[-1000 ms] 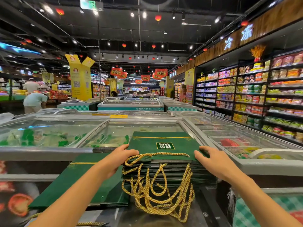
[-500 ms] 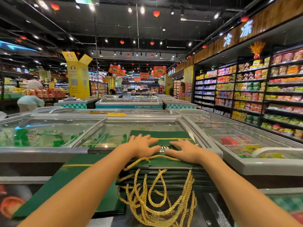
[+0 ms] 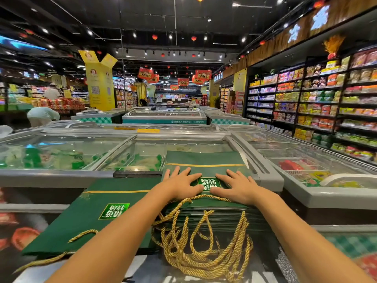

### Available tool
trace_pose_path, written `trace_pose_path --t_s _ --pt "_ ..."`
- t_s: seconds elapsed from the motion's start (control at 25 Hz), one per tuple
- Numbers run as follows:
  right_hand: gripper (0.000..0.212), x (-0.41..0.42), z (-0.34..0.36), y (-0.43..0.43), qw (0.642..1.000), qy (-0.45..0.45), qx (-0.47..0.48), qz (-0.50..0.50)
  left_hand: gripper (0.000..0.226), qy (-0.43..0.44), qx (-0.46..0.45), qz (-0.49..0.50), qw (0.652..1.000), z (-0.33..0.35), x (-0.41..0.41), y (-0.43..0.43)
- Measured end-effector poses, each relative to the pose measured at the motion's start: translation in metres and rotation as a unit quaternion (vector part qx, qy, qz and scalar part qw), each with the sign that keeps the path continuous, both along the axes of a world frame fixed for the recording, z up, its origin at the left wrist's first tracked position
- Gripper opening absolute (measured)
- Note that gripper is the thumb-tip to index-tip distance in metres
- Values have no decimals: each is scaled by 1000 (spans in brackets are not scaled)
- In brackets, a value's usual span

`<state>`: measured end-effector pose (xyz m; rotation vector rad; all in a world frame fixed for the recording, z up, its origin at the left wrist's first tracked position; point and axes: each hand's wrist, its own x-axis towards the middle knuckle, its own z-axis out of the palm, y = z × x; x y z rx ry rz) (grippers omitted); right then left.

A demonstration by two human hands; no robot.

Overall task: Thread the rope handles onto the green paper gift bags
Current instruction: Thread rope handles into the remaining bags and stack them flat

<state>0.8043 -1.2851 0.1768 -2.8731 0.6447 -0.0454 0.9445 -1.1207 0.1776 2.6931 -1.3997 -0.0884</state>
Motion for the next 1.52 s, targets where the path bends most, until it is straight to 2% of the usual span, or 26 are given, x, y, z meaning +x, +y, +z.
trace_pose_path --t_s 0.12,0.24,0.32,0.4,0.56,0.68,0.8,0.92,1.08,1.28,1.4,1.52 --pt "78 -7 22 8 999 -16 -31 8 58 2 -44 -22 999 21 -5 12" --pt "51 -14 55 22 983 -153 -99 33 40 48 -179 -38 982 58 -14 50" --pt "40 -14 72 50 961 -239 -122 65 31 57 -255 -22 965 75 -19 93" --pt "34 -12 78 96 945 -267 -144 122 26 46 -293 3 955 74 -18 141" --pt "30 -1 53 197 918 -260 -163 251 20 37 -246 62 967 28 -7 230" --pt "29 19 19 250 908 -207 -214 296 37 6 -165 116 979 -13 3 285" --pt "36 42 -24 265 947 -91 -168 259 55 12 -132 164 978 -46 8 321" --pt "41 51 -59 259 972 -27 -96 212 52 15 -148 177 973 -71 7 331" --pt "38 35 -66 260 977 -53 -10 204 40 7 -186 169 968 -79 -1 333" --pt "48 -17 -68 264 966 -96 62 233 57 16 -217 170 961 -90 -48 360" --pt "54 -35 -74 263 961 -118 80 238 49 11 -247 170 954 -98 -75 366" --pt "55 -38 -79 262 959 -132 93 234 57 -31 -268 158 950 -97 -85 360"
